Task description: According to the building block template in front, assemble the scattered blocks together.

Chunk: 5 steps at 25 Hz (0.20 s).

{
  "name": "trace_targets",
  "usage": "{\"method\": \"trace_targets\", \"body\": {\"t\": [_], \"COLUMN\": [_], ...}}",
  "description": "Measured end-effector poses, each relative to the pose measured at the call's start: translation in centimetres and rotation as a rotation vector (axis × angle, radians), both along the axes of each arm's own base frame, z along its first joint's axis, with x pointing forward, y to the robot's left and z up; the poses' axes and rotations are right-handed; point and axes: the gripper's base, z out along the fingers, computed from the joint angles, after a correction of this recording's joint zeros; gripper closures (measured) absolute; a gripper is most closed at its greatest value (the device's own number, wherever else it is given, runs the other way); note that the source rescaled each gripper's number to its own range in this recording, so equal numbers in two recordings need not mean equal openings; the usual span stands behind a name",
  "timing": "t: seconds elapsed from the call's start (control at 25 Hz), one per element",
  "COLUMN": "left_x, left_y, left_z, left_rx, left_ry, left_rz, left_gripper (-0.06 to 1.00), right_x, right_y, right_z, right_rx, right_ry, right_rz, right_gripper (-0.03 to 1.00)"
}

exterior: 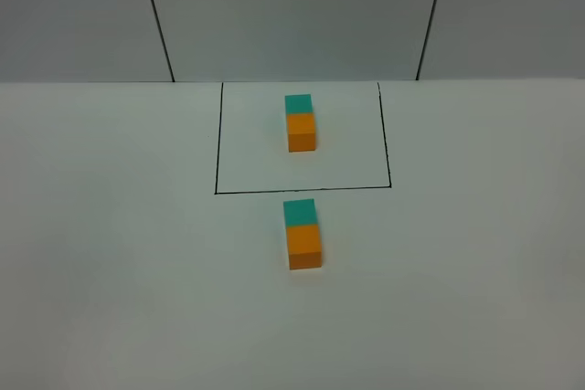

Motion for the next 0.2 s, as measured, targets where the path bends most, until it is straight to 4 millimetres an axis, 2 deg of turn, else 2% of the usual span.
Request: {"method": "trace_targets", "body": {"t": [0.2], "left_x": [0.00], "left_y": [0.00], "left_z": [0.00], "left_rx": [0.000], "left_ry": [0.000], "left_rz": [0.000], "left_gripper": [0.27], "right_x": [0.00], "right_y": [0.00], "right_z": [0.00], "right_rx": [0.000], "right_ry": [0.000], "right_rz": [0.000], "right_gripper": [0.23]}}
